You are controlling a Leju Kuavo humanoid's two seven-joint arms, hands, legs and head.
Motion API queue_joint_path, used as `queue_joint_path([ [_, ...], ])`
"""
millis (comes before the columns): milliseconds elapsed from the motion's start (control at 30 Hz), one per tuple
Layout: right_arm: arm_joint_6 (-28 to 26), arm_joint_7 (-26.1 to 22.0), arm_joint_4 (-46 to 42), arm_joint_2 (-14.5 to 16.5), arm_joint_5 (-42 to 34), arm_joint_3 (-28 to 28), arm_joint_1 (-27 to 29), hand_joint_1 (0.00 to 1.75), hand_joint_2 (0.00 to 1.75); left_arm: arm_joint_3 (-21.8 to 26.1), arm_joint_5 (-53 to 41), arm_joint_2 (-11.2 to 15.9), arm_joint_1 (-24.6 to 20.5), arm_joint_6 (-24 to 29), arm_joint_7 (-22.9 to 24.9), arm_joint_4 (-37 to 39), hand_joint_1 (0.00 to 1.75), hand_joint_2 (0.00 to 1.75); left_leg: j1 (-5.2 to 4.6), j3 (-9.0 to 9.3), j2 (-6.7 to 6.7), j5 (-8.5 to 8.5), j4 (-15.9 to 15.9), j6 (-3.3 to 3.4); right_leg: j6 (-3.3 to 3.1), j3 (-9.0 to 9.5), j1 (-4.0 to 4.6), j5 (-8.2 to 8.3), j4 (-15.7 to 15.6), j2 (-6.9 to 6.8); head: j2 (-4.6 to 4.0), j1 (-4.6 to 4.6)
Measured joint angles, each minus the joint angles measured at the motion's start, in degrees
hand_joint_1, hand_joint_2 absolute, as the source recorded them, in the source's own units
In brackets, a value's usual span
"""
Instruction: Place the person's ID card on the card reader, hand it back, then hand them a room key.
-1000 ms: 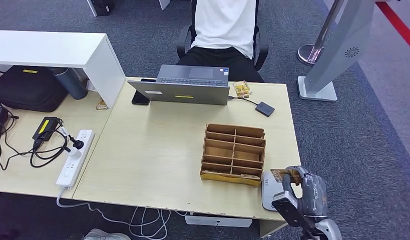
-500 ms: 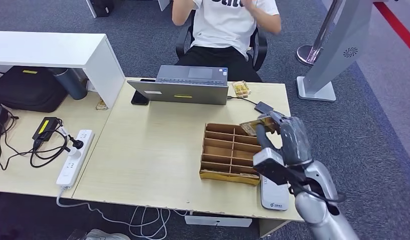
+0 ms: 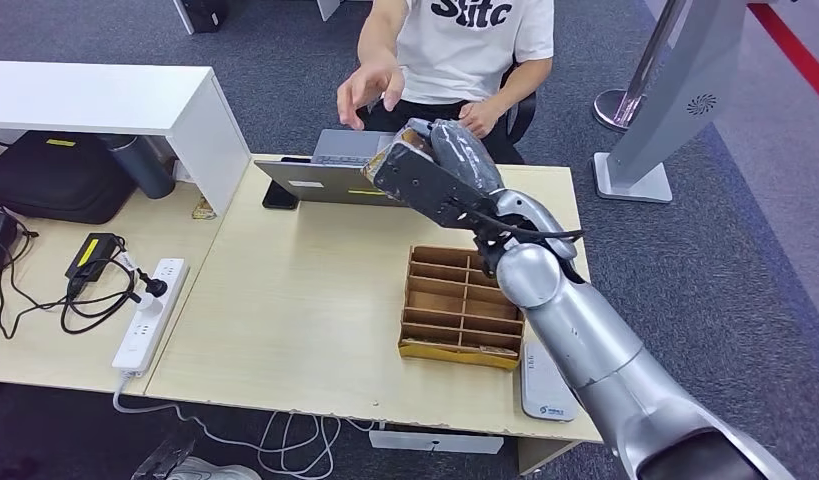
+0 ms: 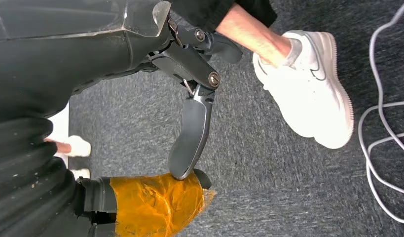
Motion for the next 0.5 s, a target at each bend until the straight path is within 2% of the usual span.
queue_joint_path([
  [233,-1.5,0.1,6.1,3.6,3.1,4.0,-1.2,1.75,1.75,-1.1,-1.0,-0.4,-0.9,0.0,0.8,0.0,0.0,1.75,0.0,-0.03,0.01,-0.01,0.0,0.0,0.0,-0.03,0.0,0.0,0.0,0.0,0.0,0.0],
  [500,-3.9,2.2,9.1,5.7,7.7,7.8,-1.4,1.75,1.75,-1.8,-1.7,-0.7,-1.4,0.0,0.8,0.0,0.0,1.75,0.0,-0.04,0.03,0.0,0.0,0.0,0.0,-0.08,0.0,0.0,0.0,0.03,0.0,0.01],
])
